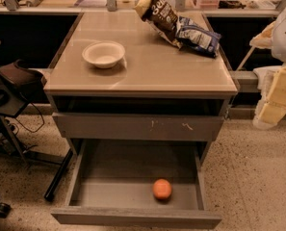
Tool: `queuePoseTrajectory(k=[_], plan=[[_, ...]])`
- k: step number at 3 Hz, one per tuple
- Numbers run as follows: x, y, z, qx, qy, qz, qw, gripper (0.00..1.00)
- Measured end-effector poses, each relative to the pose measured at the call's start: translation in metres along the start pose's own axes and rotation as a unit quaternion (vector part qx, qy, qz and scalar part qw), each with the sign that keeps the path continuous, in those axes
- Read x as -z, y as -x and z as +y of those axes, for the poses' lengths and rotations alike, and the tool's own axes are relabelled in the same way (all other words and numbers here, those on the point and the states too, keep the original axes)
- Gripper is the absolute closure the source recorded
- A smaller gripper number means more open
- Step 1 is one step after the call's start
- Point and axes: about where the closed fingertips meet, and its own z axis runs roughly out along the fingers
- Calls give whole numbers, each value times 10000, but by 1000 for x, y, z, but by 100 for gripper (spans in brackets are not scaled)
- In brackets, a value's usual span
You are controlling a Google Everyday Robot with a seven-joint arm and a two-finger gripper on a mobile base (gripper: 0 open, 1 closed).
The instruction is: Pick orange from middle drawer and place on counter
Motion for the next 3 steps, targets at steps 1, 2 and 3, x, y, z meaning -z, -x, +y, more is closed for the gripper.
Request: queuePoseTrajectory(k=[1, 2, 3], plan=[[0, 0, 0, 0, 1, 0, 10000, 0], [-22, -5, 9, -39, 160, -43, 9999, 0], [-66, -9, 43, -117, 495, -285, 9983, 0]])
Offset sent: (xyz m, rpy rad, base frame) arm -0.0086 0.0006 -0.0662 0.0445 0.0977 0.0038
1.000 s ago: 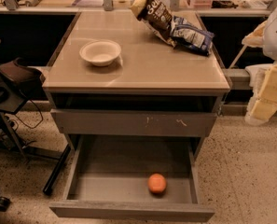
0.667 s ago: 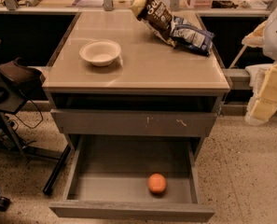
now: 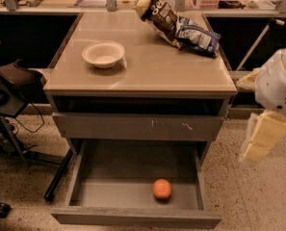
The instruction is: Pick orange from middle drawer and place on counter
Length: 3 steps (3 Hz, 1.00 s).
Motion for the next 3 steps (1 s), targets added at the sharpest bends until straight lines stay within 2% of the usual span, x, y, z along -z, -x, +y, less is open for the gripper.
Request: queuePoseTrajectory(k=[1, 2, 3], plan=[[-80, -19, 32, -362, 708, -184, 9967, 0], [-135, -28, 38, -877, 1095, -473, 9890, 0], [-161, -38, 30, -1381, 1134, -728, 9812, 0]])
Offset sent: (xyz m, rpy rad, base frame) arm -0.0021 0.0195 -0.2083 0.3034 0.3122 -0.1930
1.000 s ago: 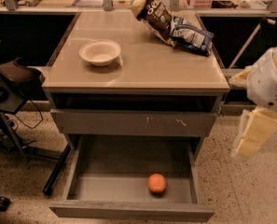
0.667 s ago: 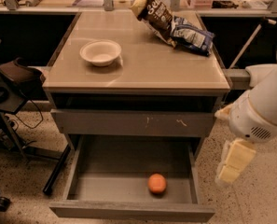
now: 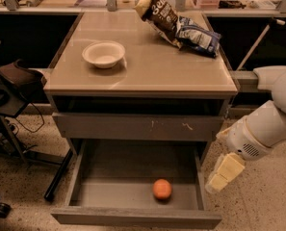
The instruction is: Pick orange from middle drawer and place on counter
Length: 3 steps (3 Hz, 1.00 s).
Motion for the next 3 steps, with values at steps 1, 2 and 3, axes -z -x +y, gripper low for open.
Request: queuePoseTrajectory(k=[1, 2, 3], plan=[[0, -7, -9, -259, -206, -88, 9994, 0], [0, -7, -9, -261, -214, -93, 9994, 0], [-12, -8, -21, -483, -402, -404, 9972, 0]])
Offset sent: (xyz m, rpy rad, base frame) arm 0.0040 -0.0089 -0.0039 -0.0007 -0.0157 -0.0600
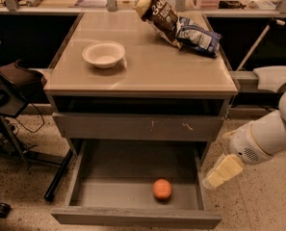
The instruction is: Pick orange from middle drawer and place on counter
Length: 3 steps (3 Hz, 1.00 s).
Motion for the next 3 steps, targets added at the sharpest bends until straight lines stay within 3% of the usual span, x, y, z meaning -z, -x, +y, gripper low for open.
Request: queuePoseTrajectory(k=[1, 2, 3], plan=[[-40, 3, -23, -705, -114, -709, 9949, 0], [-71, 7, -44, -1239, -386, -1191, 9844, 0], [-68, 15, -64, -1258, -742, -1380, 9796, 0]])
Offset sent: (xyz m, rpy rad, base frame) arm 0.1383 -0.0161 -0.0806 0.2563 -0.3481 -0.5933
